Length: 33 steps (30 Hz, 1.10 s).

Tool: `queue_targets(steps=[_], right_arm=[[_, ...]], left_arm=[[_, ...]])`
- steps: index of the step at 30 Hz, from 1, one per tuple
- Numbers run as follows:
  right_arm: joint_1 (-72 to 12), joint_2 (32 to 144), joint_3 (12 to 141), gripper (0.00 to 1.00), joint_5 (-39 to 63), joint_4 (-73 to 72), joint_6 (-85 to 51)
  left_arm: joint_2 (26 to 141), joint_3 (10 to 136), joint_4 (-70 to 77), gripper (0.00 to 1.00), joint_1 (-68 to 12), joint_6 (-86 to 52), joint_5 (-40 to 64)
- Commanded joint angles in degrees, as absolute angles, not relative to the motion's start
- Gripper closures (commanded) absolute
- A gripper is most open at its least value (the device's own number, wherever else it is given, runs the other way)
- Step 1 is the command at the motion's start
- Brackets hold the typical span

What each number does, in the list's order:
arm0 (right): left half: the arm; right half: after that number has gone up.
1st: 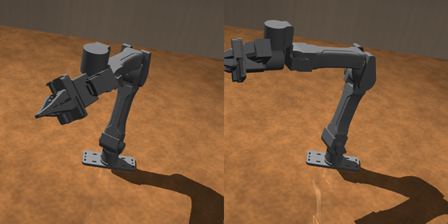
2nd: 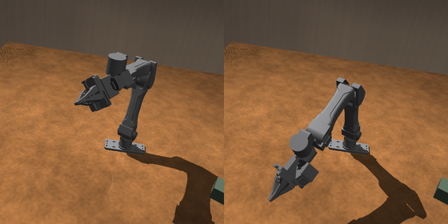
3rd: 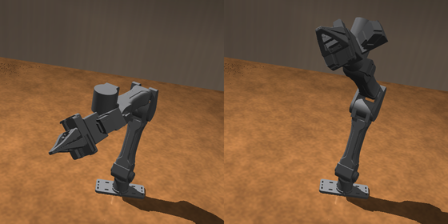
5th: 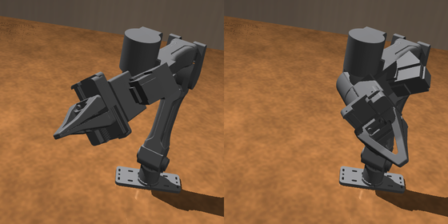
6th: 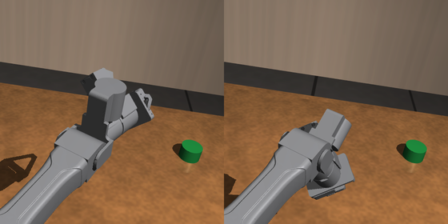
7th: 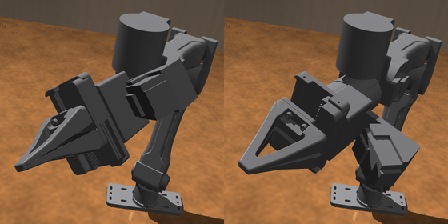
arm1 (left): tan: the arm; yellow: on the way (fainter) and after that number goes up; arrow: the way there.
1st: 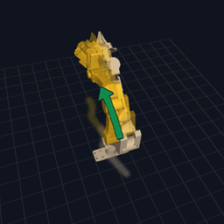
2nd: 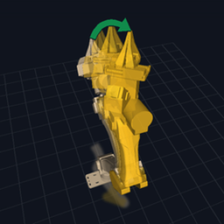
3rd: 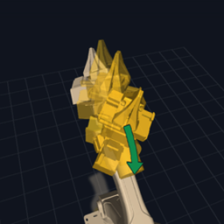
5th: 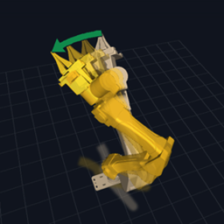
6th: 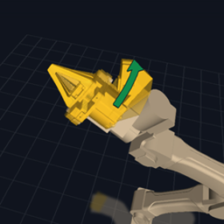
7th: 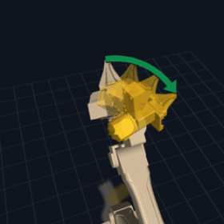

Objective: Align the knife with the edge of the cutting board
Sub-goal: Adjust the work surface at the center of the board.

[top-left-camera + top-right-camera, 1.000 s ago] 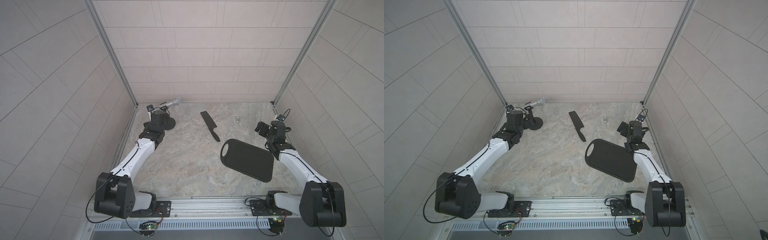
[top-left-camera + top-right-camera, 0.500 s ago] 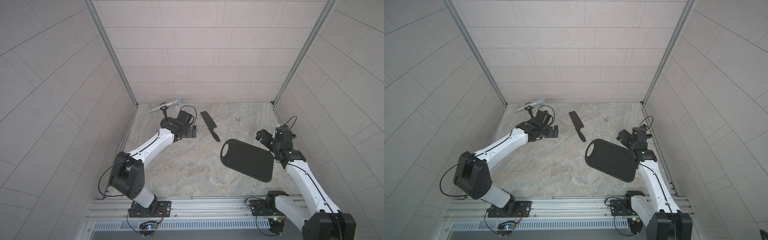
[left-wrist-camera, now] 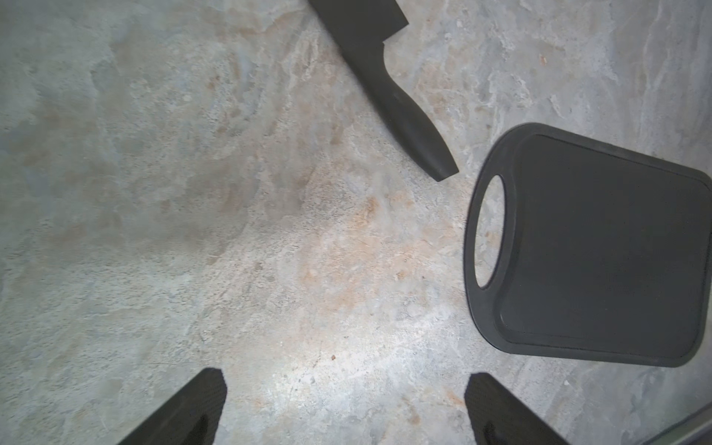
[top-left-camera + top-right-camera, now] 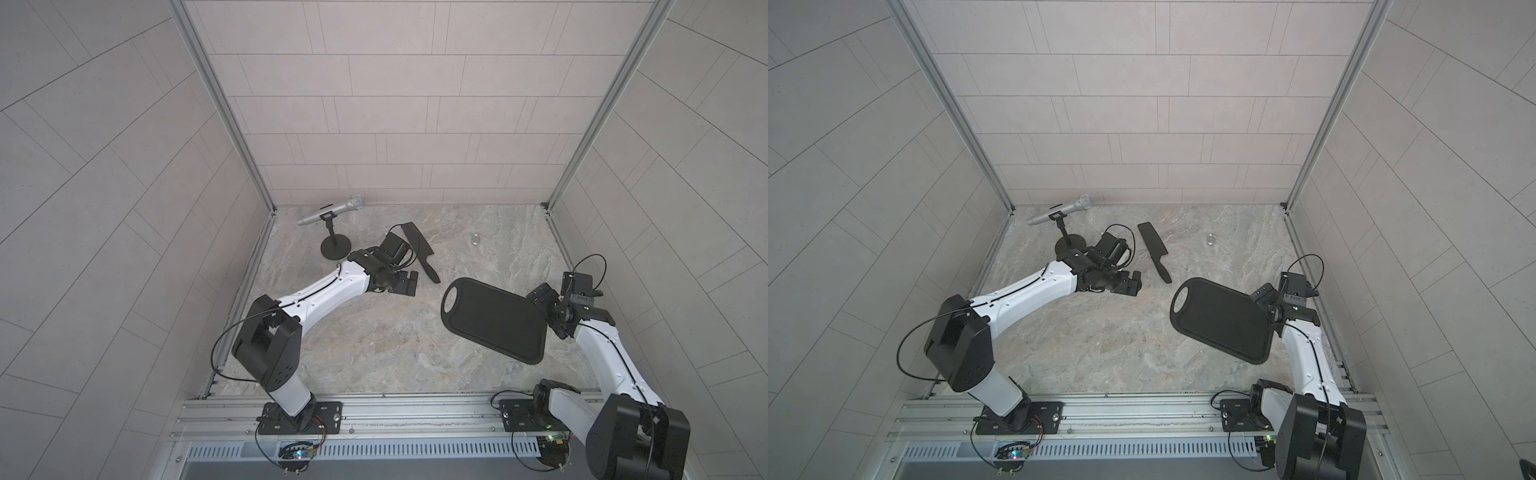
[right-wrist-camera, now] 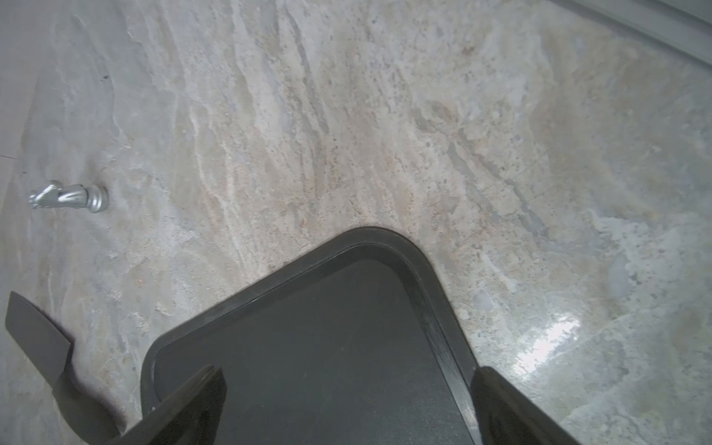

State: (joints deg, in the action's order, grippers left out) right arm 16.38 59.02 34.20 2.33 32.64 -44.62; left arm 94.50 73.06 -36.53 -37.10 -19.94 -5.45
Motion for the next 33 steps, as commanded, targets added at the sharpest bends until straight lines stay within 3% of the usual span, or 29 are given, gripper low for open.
queue_targets(steps=[1,26,33], right_arm=[[18.25,60.22,33.43,0.0,3.09,33.35,-44.31],[19.47,79.17,34.54,0.0,15.39,28.69,-39.63],[15.31,79.86,34.52,0.0,16.59,28.1,-38.97]], left_arm=[[96.21,74.69,-37.88,0.0,-37.84,-21.21,-2.27],[99.15,75.37,-38.8,0.0,-40.54,-25.46,-3.03],[99.45,75.28,-38.92,0.0,-40.56,-26.34,-3.47]])
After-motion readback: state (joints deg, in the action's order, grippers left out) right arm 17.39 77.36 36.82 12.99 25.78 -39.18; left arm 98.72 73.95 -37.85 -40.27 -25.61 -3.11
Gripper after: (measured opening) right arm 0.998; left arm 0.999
